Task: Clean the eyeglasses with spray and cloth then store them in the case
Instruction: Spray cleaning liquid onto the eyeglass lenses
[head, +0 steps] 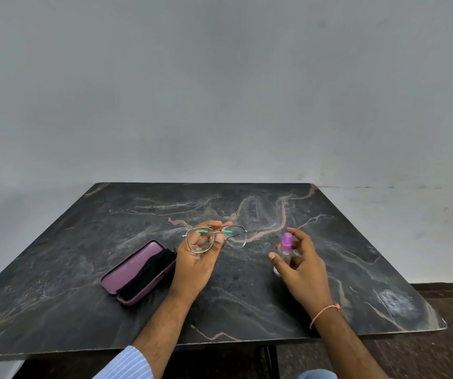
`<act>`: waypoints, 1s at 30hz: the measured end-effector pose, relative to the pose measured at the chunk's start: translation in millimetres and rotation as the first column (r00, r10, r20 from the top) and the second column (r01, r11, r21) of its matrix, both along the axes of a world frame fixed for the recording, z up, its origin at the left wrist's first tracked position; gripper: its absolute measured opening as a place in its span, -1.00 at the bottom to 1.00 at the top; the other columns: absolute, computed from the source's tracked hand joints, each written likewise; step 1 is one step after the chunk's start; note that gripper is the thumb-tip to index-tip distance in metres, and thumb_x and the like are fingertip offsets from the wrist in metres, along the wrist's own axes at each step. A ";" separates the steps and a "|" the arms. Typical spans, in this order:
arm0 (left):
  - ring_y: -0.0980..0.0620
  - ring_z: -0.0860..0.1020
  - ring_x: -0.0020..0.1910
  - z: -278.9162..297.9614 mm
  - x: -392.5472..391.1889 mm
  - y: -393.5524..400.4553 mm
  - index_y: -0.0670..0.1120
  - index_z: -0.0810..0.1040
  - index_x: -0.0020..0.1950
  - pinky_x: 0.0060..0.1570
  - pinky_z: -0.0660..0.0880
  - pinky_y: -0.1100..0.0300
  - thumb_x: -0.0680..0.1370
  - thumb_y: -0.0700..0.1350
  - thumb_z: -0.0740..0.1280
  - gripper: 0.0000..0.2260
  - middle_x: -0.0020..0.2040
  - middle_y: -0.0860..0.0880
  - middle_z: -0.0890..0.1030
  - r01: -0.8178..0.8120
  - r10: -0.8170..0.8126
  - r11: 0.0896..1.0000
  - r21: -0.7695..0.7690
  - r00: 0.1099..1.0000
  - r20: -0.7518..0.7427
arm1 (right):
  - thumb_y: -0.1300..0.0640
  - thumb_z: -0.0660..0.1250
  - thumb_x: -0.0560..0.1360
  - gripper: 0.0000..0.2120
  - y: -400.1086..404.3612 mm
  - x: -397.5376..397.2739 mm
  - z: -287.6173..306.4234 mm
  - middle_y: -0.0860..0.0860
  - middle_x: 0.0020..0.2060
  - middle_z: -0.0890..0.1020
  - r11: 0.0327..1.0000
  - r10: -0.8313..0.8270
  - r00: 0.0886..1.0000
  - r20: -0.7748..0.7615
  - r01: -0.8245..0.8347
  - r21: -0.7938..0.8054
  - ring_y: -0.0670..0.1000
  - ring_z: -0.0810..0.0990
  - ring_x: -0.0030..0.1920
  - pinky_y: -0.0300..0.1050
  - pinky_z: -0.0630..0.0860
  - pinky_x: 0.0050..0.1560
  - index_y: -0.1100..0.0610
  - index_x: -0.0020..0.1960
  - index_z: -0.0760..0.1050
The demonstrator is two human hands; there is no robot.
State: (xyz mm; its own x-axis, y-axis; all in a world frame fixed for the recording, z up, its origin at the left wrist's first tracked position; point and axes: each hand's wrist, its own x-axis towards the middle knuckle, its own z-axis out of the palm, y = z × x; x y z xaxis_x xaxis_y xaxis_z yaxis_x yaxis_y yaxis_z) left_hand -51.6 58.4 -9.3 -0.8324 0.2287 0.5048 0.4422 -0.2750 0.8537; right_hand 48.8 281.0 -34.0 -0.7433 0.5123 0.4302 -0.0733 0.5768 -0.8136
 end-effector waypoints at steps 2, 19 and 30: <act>0.04 0.71 0.31 0.8 -0.4 -0.7 -0.12 0.64 0.26 0.32 0.63 0.11 0.63 -0.15 0.43 -0.79 0.24 0.07 0.78 0.005 -0.005 1.000 -0.004 1.000 -0.028 | -0.02 0.62 0.46 -0.33 -0.8 0.2 1.4 -0.13 0.20 0.66 1.000 0.015 1.000 0.007 -0.015 -0.001 -0.06 0.76 0.00 0.09 0.71 0.14 -0.30 0.44 0.36; 0.08 0.61 -0.01 64.5 -4.3 -30.8 0.09 0.76 0.26 -0.02 0.60 0.12 0.55 0.04 0.57 -0.72 0.02 0.22 0.75 -0.468 -0.041 0.776 -0.423 0.631 -0.775 | -0.41 0.53 0.39 -0.11 -20.3 12.2 12.5 -0.09 0.51 0.43 0.881 -0.072 0.963 -0.259 0.183 0.437 0.11 0.40 0.52 0.41 0.33 0.45 -0.03 0.57 0.39; -0.01 0.64 0.06 86.7 13.5 -35.5 0.23 0.71 0.27 0.06 0.48 0.02 0.58 0.14 0.35 -0.71 0.05 0.15 0.78 -0.765 -0.293 0.295 -0.572 0.497 -0.817 | -0.43 0.44 0.47 -0.35 -58.1 17.1 53.5 -0.24 0.19 0.66 0.789 0.155 0.982 -0.106 -0.058 0.612 -0.13 0.59 0.24 0.07 0.48 0.24 -0.10 0.42 0.55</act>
